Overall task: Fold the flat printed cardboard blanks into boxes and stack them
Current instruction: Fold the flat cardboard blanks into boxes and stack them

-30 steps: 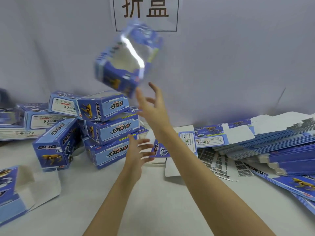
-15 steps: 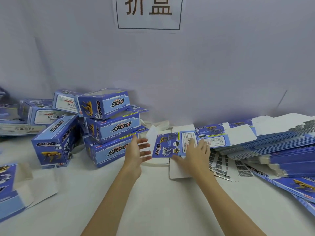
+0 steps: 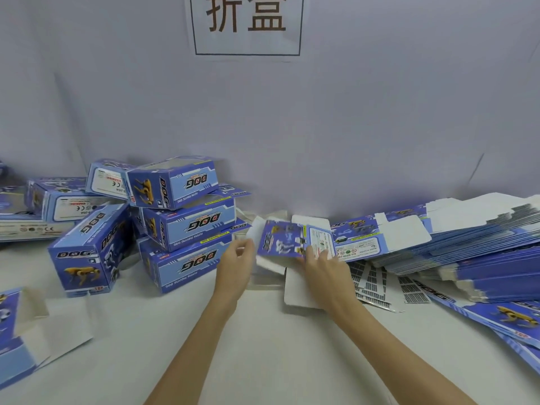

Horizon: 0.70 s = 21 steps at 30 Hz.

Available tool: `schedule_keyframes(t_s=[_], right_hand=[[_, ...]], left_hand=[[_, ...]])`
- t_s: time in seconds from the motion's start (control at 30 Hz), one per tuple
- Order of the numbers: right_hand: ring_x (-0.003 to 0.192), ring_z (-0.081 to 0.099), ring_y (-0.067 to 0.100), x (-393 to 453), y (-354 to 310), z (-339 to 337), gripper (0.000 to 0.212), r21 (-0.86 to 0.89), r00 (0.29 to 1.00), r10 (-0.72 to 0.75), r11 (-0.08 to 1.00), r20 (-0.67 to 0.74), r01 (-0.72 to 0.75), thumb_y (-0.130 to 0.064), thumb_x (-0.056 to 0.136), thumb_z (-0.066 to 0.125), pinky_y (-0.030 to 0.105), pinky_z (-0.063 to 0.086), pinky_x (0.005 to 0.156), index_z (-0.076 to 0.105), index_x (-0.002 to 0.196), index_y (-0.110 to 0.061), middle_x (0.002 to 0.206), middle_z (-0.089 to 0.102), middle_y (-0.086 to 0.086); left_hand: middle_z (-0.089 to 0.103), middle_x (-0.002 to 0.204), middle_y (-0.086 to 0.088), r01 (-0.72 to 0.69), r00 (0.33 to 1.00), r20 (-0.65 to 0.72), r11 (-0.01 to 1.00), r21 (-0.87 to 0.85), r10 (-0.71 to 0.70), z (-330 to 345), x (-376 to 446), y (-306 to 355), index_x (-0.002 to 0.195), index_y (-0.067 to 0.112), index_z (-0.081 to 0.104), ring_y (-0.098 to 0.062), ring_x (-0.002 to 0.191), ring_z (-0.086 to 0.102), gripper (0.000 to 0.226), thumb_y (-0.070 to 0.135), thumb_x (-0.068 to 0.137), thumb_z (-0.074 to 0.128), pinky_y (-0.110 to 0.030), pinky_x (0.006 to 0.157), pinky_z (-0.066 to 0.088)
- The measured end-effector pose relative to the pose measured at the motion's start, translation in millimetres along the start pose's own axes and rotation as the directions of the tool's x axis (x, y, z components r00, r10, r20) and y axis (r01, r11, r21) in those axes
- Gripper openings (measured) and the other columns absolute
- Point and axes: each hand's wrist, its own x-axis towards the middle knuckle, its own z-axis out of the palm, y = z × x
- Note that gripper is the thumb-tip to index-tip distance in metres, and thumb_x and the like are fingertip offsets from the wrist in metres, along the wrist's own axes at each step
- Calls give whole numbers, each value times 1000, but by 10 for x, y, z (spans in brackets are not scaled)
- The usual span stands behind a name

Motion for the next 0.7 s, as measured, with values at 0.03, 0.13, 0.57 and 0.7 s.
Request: schedule_keyframes(t_s=[0.03, 0.13, 0.57, 0.7], right_hand=[[49, 66, 26, 21, 36, -47, 40, 5, 996, -6, 1000, -84, 6, -5, 66, 87, 28, 48, 43, 72, 102, -5, 69, 66, 9], [70, 72, 26, 123, 168, -172, 61, 178, 989, 63, 983, -133, -39, 1, 91, 54, 33, 45, 56, 42, 150, -8, 81, 66, 0], [118, 70, 29, -536, 177, -45, 49, 451, 807, -189, 748, -559, 488, 0, 92, 67, 39, 57, 96, 64, 140, -2, 136, 70, 13], [114, 74, 31, -540, 105, -20, 56, 416, 781, -255, 731, -569, 542, 11, 85, 77, 42, 61, 91, 66, 138, 0, 137, 70, 13]], left_hand=[[67, 113, 1, -26, 999, -21, 999, -48, 25, 3, 10, 15, 109, 29, 64, -21, 98, 69, 19, 41, 108, 50, -29, 75, 55], [68, 116, -9, -24, 1000, 4, 982, -186, 25, 34, 15, 60, 122, 17, 64, -27, 98, 73, 35, 45, 108, 48, -29, 76, 60], [63, 139, -23, 425, 847, 519, 732, -532, -115, -44, -181, 284, 147, 27, 54, -47, 124, 63, 104, 97, 69, 47, -78, 93, 48], [64, 139, -21, 402, 871, 483, 688, -604, -84, -14, -215, 269, 145, 17, 58, -45, 122, 65, 119, 96, 56, 64, -73, 99, 49]])
